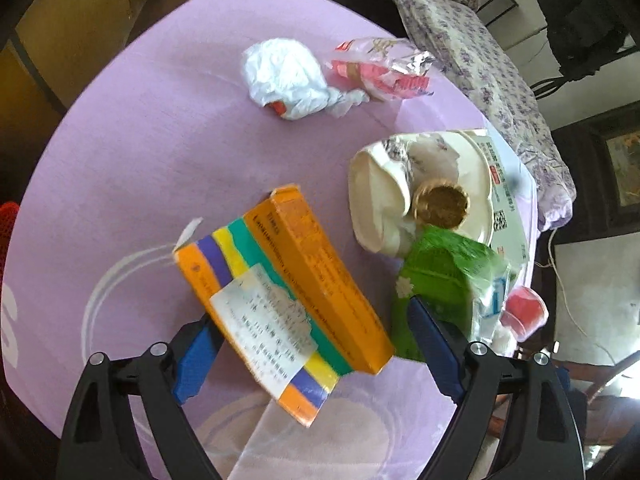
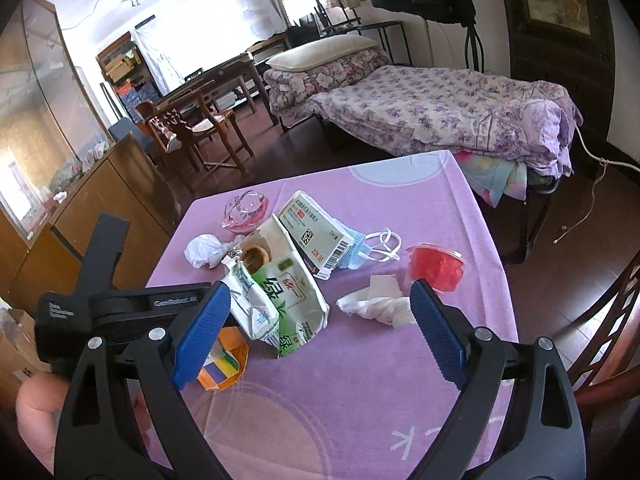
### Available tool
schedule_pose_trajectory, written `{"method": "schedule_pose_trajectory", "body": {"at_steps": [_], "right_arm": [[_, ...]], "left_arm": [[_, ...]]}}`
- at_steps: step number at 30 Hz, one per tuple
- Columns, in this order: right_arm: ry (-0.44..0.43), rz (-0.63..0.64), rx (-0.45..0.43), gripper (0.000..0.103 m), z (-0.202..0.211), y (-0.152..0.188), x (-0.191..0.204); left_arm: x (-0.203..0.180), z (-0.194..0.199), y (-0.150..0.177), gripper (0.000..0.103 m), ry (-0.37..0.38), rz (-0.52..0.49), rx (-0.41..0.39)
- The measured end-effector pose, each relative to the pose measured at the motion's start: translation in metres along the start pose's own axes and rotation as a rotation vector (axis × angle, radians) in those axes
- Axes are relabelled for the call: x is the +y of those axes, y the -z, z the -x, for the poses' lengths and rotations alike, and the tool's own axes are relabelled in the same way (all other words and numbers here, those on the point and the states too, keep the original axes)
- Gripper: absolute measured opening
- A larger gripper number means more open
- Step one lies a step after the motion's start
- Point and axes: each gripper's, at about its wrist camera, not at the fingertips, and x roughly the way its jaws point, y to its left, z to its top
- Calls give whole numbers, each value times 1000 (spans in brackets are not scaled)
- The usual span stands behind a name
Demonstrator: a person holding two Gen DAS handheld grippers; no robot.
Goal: Collect trash
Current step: 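Grasp the orange medicine box with the left tool and lift it, then hold the orange box in the left tool while the right tool grasps the milk carton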
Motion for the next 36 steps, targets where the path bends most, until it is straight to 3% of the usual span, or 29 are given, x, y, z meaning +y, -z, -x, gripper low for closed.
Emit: {"method": "schedule_pose_trajectory", "body": {"at_steps": [4, 7, 12, 21, 26, 27, 33, 36], "right_arm": [[-8, -13, 5, 88, -1, -1, -4], [-9, -16, 2, 88, -1, -2, -6], [-5, -26, 2, 89, -1, -3, -9], [3, -1, 5, 89, -3, -1, -1], [20, 1, 14, 89, -6, 0, -2], [22, -1, 17, 89, -7, 1, -3], [31, -2, 38, 89, -13, 2, -5], [26, 7, 50, 89, -15, 3, -3]], "left_arm": [[-8, -2, 2, 85, -50, -38, -41], [-14, -4, 5, 77, -109, -109, -70], [-5, -1, 13, 74, -159, -173, -73], [29, 10, 11, 65, -133, -161, -56], [17, 5, 9, 65, -148, -188, -66], [14, 5, 9, 59, -157, -200, -72], [3, 6, 19, 53, -144, -296, -115], [11, 13, 23, 53, -127, -294, -132]]}}
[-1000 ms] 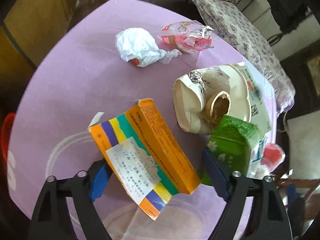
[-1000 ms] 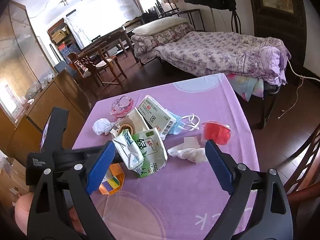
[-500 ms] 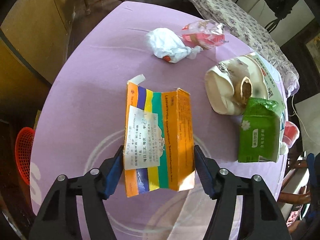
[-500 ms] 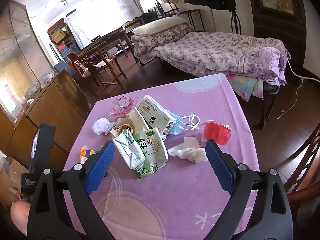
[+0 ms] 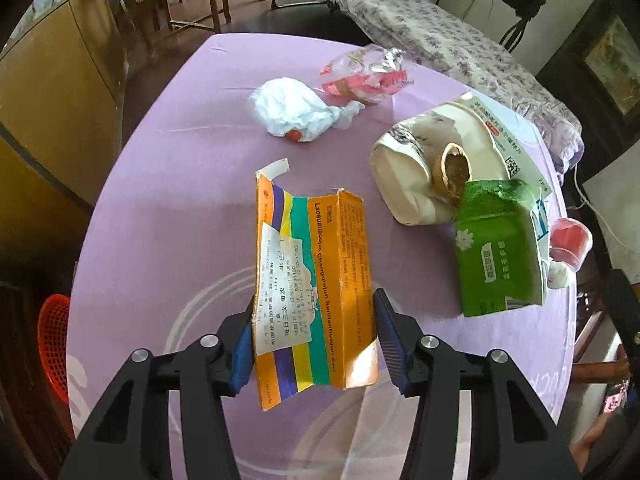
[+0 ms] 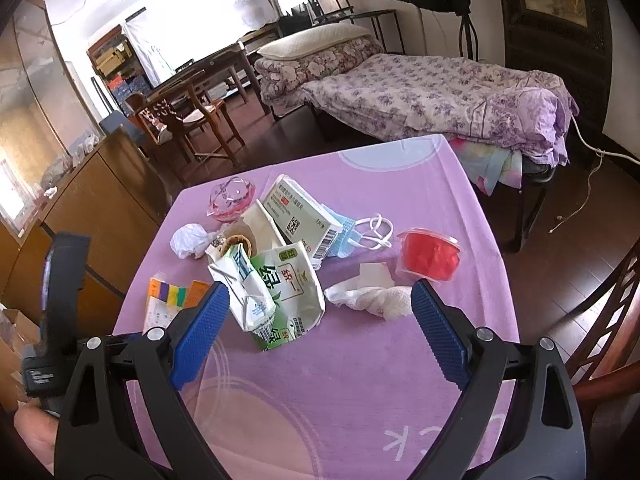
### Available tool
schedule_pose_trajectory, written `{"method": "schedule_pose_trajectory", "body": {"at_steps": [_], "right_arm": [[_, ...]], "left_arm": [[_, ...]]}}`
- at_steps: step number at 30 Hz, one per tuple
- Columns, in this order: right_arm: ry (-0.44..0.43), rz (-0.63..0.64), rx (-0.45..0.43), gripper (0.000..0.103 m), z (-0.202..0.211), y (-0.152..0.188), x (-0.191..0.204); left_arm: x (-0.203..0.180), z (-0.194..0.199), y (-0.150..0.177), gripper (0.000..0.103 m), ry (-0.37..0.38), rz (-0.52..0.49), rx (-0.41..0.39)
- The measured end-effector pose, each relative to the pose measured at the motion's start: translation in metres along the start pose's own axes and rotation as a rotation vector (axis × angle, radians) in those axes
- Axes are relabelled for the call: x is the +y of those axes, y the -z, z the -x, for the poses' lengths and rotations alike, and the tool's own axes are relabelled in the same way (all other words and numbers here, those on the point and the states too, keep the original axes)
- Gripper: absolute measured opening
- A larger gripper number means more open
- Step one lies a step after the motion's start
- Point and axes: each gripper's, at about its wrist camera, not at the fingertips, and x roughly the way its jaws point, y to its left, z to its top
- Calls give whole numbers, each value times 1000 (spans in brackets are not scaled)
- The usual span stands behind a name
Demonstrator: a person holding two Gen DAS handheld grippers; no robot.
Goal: Collect trash
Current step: 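Hold the orange box in the left tool while the right tool grasps the milk carton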
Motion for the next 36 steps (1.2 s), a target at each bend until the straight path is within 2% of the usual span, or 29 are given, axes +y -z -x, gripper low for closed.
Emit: {"method": "schedule_pose_trajectory", "body": {"at_steps": [5, 8, 10, 11, 14, 18, 24, 26, 27, 32, 36], "right_arm": [[0, 38, 16, 89, -6, 5, 10], [-60, 65, 78, 89, -17, 10, 18], [-47, 72, 98, 88, -24, 13, 21], [-39, 78, 116, 87, -30, 14, 23], [-41, 73, 144, 74, -41, 17, 26], [-40, 92, 130, 69, -42, 22, 35], [-50, 127, 132, 53, -47, 26, 50], [-49, 125, 125, 32, -49, 26, 50], [-49, 122, 126, 27, -51, 26, 50], [-53, 102, 104, 24, -48, 24, 45], [-105, 90, 95, 24, -36, 24, 49]], "left_arm": [[28, 19, 7, 53, 40, 41, -46], [41, 30, 12, 53, 35, 34, -116], [47, 32, 15, 53, 27, 34, -136], [50, 31, 14, 53, 46, 42, -127], [57, 31, 12, 53, 87, 49, -123], [60, 32, 11, 54, 124, 56, -111], [56, 31, 13, 54, 154, 37, -99], [54, 32, 13, 54, 157, 32, -101], [53, 32, 13, 54, 156, 31, -102], [53, 29, 14, 54, 152, 32, -94], [54, 28, 13, 54, 144, 35, -94]]}}
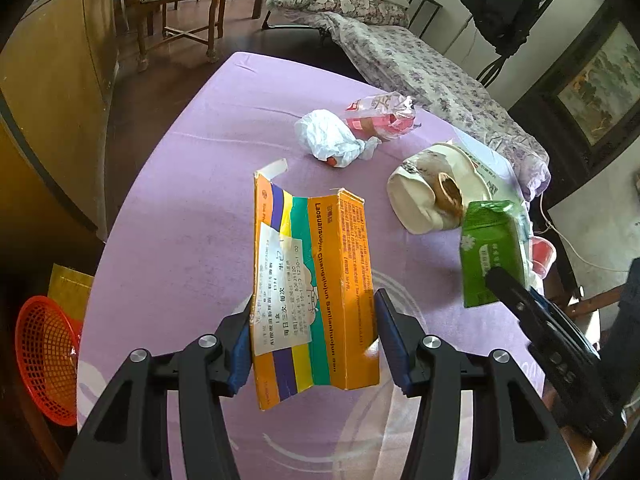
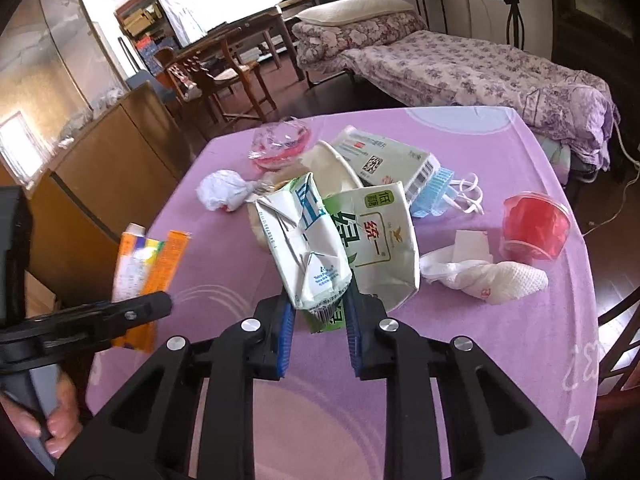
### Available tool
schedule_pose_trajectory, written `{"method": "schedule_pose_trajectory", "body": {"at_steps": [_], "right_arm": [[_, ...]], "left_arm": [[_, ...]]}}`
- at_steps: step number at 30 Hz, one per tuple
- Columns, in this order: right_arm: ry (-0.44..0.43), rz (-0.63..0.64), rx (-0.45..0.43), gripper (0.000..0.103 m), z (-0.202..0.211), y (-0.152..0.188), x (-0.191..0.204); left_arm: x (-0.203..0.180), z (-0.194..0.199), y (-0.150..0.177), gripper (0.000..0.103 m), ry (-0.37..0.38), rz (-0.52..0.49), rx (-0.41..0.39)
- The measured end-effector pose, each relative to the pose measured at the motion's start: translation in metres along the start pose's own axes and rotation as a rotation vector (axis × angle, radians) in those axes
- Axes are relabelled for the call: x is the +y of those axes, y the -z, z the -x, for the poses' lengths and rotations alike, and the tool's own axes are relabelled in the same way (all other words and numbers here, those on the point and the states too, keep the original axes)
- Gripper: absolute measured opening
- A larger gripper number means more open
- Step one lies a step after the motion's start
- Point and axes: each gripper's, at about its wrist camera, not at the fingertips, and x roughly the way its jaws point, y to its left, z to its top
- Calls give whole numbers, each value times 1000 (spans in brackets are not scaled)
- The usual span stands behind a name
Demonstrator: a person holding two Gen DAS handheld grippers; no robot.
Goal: Collect trash
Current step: 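Hold the orange box in the left tool while the right tool grasps the milk carton, then carry the box and carton to the red wastebasket and release them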
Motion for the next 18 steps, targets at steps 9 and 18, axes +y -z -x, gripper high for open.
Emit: {"method": "schedule_pose_trajectory", "body": {"at_steps": [9, 18], "right_arm": [[-31, 38, 26, 24, 8, 8, 15], [-38, 21, 16, 24, 19, 15, 16]], "left_arm": [[0, -2, 0, 54, -12, -7, 0], [4, 11, 4, 54, -20, 10, -28]]}}
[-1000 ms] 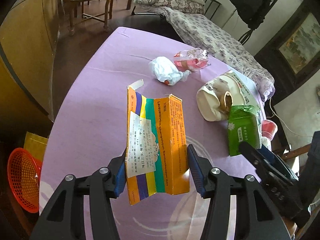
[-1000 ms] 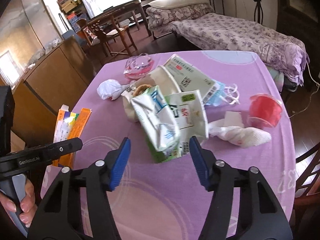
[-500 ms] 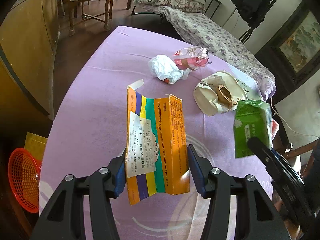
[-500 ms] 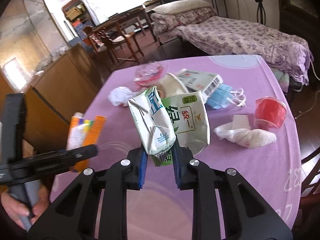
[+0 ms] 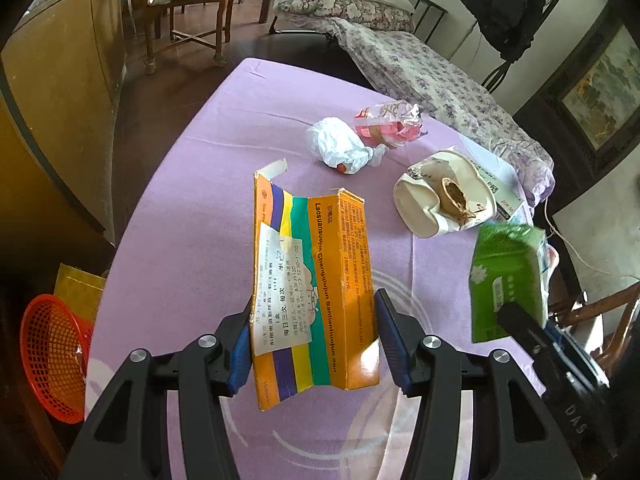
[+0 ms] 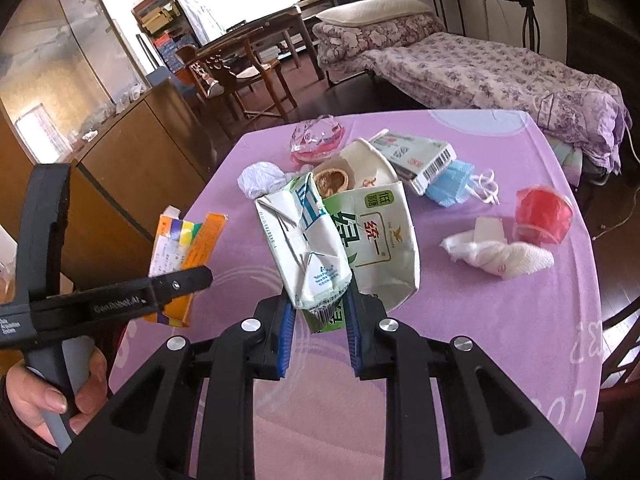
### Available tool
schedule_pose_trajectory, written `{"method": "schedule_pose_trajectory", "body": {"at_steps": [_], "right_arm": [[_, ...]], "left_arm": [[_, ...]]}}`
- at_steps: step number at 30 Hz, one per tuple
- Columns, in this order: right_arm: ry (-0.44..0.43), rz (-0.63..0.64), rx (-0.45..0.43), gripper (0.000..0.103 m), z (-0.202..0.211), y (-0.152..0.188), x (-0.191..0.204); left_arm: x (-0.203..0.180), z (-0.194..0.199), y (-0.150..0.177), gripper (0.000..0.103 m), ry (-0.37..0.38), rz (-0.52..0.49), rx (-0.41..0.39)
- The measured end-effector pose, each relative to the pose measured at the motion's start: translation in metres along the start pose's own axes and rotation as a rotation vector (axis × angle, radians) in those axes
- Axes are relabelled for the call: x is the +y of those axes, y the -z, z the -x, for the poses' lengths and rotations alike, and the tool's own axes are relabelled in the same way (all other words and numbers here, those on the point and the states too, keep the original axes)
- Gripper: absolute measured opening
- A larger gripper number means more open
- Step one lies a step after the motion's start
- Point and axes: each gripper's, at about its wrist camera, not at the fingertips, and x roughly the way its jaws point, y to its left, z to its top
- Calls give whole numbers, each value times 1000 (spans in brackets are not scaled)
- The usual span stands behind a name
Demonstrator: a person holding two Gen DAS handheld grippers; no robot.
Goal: Collect trash
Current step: 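Carry the box and carton to the red wastebasket and release them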
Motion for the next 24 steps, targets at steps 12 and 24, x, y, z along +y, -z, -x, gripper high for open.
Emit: {"method": "schedule_pose_trajectory", "body": {"at_steps": [12, 24], "right_arm": [[-90, 97, 41, 24, 21, 35, 61], [-263, 274, 104, 24, 20, 36, 178]], "left_arm": [[61, 70, 27, 54, -12, 96, -101], [191, 133, 67, 54, -78, 315, -176]]}}
